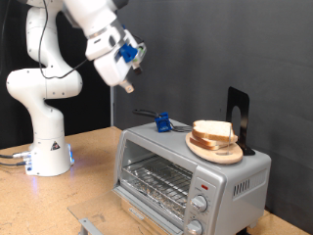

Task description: Make a piece of toast with the oven

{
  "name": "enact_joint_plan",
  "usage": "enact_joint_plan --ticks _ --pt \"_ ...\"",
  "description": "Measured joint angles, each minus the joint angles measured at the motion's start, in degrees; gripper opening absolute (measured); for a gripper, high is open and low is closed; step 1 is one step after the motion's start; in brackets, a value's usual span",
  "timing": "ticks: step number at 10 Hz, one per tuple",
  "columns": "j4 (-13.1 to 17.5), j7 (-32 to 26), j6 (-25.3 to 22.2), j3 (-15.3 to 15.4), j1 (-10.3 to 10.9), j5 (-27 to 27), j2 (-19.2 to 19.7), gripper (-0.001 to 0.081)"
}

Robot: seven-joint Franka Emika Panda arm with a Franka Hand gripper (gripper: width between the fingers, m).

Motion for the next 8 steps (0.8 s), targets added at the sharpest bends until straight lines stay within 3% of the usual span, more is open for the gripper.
enact_joint_plan --ticks 4,8 --pt "1.39 5.04 -3.44 4.33 1.14 -0.16 -4.19 0.0808" --pt "1.11 7.25 -2.74 5.57 0.92 -1.79 -4.43 0.0808"
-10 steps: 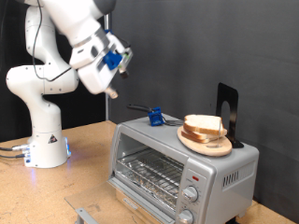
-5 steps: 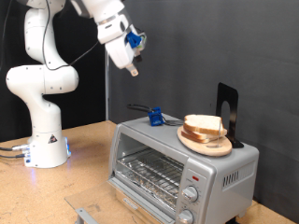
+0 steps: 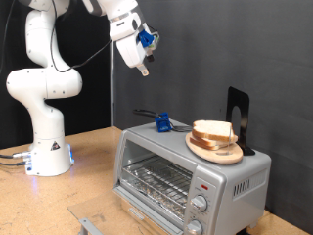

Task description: Make a piece of toast with the oven

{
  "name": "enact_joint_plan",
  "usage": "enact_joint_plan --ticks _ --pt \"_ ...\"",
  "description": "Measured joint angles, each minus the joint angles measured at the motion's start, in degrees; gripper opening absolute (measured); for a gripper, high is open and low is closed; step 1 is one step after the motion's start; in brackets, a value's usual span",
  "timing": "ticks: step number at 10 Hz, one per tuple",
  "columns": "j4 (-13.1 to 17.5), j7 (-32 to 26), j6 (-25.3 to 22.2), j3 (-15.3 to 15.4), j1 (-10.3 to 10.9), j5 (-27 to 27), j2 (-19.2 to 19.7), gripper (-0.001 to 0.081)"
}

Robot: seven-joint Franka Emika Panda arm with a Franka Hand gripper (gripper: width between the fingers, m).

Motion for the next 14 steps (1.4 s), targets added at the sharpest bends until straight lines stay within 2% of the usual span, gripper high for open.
enact_joint_plan --ticks 4,7,8,11,14 --pt "-1.79 -1.16 8.10 3.63 -0.06 -0.93 1.04 0.0808" --pt "-2.94 -1.10 9.01 5.85 0.04 -0.82 1.60 0.0808" --pt "-3.92 -1.11 9.92 6.58 0.04 -0.79 1.61 0.0808" --pt "-9.01 -1.69 17.71 9.93 -0.04 -0.84 1.97 0.0808" --pt "-11.45 -4.71 23.24 11.90 0.22 1.02 5.39 0.0808"
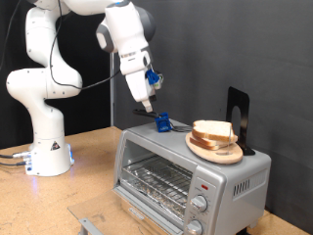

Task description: Make a piece of toast with the oven

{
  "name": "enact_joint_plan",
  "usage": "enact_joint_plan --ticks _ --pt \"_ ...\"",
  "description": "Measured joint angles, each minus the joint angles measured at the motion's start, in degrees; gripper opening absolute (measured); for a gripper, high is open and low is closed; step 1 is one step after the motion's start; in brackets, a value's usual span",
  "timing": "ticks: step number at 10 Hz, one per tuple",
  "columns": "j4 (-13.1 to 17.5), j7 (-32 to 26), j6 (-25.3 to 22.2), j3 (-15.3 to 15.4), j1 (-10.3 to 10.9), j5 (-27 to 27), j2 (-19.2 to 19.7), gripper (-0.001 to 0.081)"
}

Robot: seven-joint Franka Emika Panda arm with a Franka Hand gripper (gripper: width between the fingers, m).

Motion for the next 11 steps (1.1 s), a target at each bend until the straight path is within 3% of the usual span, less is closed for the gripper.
enact_joint_plan --ticks 4,11 --pt "-0.14 -2.36 6.71 3.87 0.28 2.98 5.16 0.0808" --pt "0.45 -2.30 9.18 6.36 0.27 4.50 8.08 0.0808"
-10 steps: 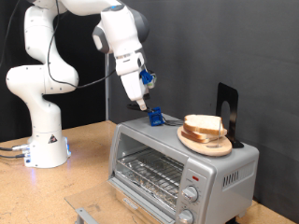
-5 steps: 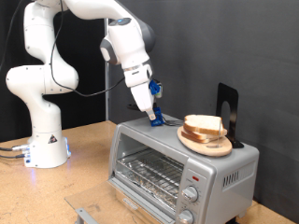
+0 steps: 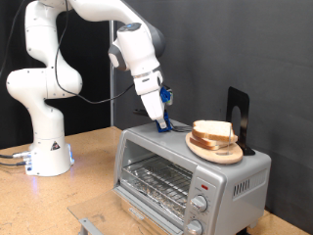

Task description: Make a piece of toast with the oven

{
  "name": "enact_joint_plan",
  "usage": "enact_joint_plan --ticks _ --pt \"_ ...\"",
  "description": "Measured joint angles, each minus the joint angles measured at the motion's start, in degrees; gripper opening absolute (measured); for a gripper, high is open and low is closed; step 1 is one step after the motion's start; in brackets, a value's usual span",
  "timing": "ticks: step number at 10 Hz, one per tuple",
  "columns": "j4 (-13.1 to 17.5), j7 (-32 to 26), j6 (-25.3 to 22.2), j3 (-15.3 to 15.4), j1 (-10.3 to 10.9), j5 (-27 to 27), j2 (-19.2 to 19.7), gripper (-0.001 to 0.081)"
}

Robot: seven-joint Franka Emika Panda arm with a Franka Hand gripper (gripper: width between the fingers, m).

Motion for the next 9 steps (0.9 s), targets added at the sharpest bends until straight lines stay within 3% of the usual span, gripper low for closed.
enact_joint_plan --ticks 2,3,4,5,9 --pt "0.04 0.31 0.00 0.00 -0.08 0.14 0.05 0.0780" --pt "0.05 0.44 0.00 0.00 -0.18 0.14 0.09 0.0646" --pt "0.06 0.64 0.00 -0.01 -0.40 0.14 0.12 0.0646" --pt "0.06 0.87 -0.04 -0.02 -0.61 0.14 0.15 0.0509" --pt "0.06 0.90 -0.75 -0.46 -1.36 0.14 0.17 0.0478"
